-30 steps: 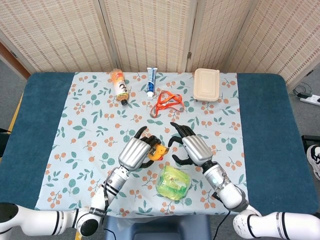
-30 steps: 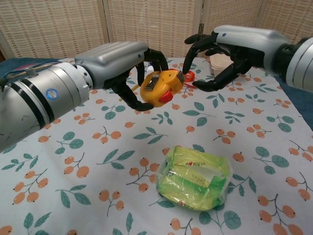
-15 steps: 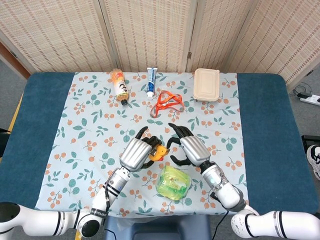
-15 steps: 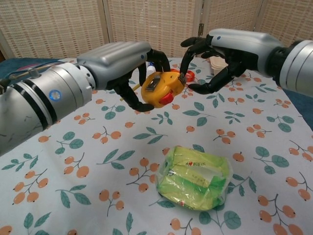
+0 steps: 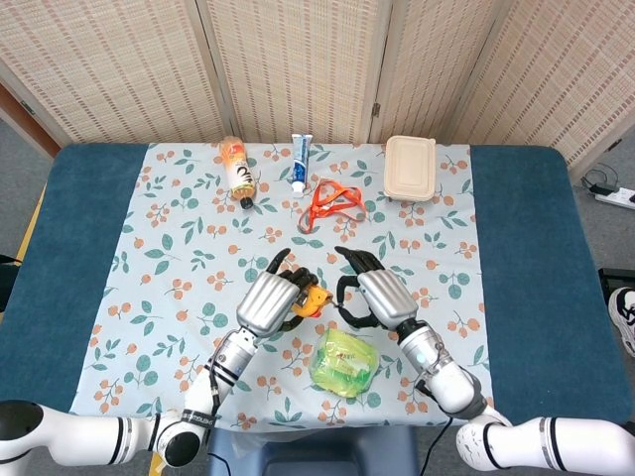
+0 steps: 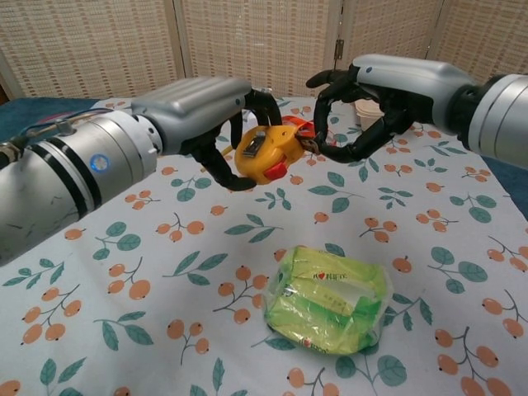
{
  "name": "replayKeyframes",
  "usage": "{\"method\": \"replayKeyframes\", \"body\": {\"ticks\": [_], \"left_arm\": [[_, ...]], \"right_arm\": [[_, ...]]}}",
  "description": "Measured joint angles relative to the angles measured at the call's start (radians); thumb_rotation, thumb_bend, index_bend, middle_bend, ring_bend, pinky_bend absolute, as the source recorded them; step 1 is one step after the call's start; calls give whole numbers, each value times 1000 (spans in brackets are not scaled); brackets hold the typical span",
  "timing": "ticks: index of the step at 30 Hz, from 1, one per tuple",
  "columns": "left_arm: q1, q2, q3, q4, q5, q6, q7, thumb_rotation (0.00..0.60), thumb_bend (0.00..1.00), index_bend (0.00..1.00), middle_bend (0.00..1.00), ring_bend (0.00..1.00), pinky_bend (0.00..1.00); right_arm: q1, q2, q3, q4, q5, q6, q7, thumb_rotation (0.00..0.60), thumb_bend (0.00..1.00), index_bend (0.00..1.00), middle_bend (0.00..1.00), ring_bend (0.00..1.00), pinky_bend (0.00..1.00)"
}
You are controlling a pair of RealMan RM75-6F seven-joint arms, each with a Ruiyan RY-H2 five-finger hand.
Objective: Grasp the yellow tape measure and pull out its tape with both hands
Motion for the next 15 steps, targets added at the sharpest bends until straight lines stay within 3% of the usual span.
{"method": "replayKeyframes", "body": {"ticks": [15], "left_arm": [[0, -12, 15, 41, -3, 3, 14, 600, 340, 596, 587, 480, 95]], "right_arm": [[18, -32, 2, 42, 15, 1, 3, 600, 430, 687, 116, 54, 0]]}}
